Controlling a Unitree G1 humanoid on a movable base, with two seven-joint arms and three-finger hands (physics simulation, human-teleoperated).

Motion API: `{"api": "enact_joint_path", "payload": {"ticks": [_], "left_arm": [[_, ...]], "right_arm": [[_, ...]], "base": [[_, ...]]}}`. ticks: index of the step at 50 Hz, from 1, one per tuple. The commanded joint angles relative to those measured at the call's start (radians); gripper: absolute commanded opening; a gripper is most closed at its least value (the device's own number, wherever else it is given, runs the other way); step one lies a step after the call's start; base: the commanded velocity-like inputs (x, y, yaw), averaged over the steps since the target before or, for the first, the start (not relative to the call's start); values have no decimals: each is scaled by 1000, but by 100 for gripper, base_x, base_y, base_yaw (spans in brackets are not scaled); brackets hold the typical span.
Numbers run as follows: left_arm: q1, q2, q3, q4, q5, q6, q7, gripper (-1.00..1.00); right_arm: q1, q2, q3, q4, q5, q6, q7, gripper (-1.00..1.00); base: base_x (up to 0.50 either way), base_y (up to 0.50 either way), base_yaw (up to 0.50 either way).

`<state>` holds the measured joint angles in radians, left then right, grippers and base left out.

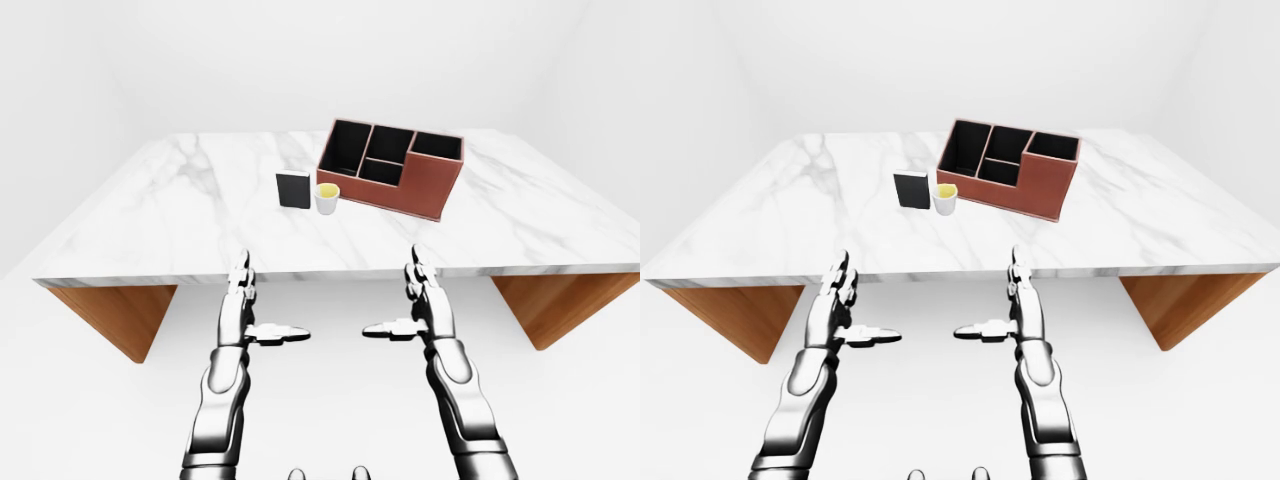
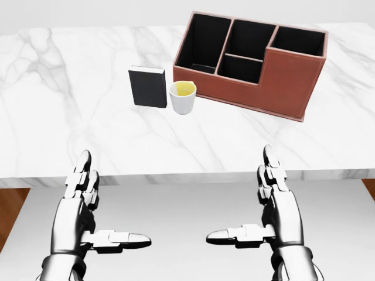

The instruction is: Pick up the book and place it in the caddy.

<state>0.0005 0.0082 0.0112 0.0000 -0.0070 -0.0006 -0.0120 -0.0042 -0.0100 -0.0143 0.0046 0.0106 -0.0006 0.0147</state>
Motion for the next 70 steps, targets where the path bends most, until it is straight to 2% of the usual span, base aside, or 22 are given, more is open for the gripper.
{"api": "enact_joint_path", "payload": {"ticks": [1,4,10,14,18,19,20,27,33,46,70], "left_arm": [[8,6,10,-12,6,-8,-13,100],[11,5,9,-18,8,-3,-17,100],[12,5,9,-20,16,-14,-15,100],[17,5,9,-38,16,-3,-17,100],[9,9,15,-76,12,45,-23,100],[2,12,20,-96,7,79,-26,100],[-1,12,22,-103,5,88,-27,100],[-14,15,26,-135,13,88,-23,100],[-44,22,38,-177,9,88,-22,100],[-91,33,54,-202,4,88,-19,100],[-159,53,76,-327,-22,88,-25,100]], "right_arm": [[-20,-18,-32,15,25,0,38,100],[-17,-20,-37,11,32,-2,49,100],[-11,-19,-37,20,29,-19,56,100],[-11,-20,-37,20,26,-25,59,100],[-18,-23,-38,5,19,-9,60,100],[-21,-26,-40,-1,15,-2,61,100],[-24,-27,-40,-2,12,1,61,100],[-38,-32,-46,-8,-1,16,62,100],[-59,-45,-63,-24,-9,48,65,100],[-88,-57,-73,-46,-31,88,66,100],[-140,-90,-90,-287,-111,88,125,100]], "base": [[0,0,0],[0,0,0],[0,0,0],[0,0,0],[0,0,0],[0,0,0],[0,0,0],[0,0,0],[0,0,0],[0,0,0],[0,0,0]]}}
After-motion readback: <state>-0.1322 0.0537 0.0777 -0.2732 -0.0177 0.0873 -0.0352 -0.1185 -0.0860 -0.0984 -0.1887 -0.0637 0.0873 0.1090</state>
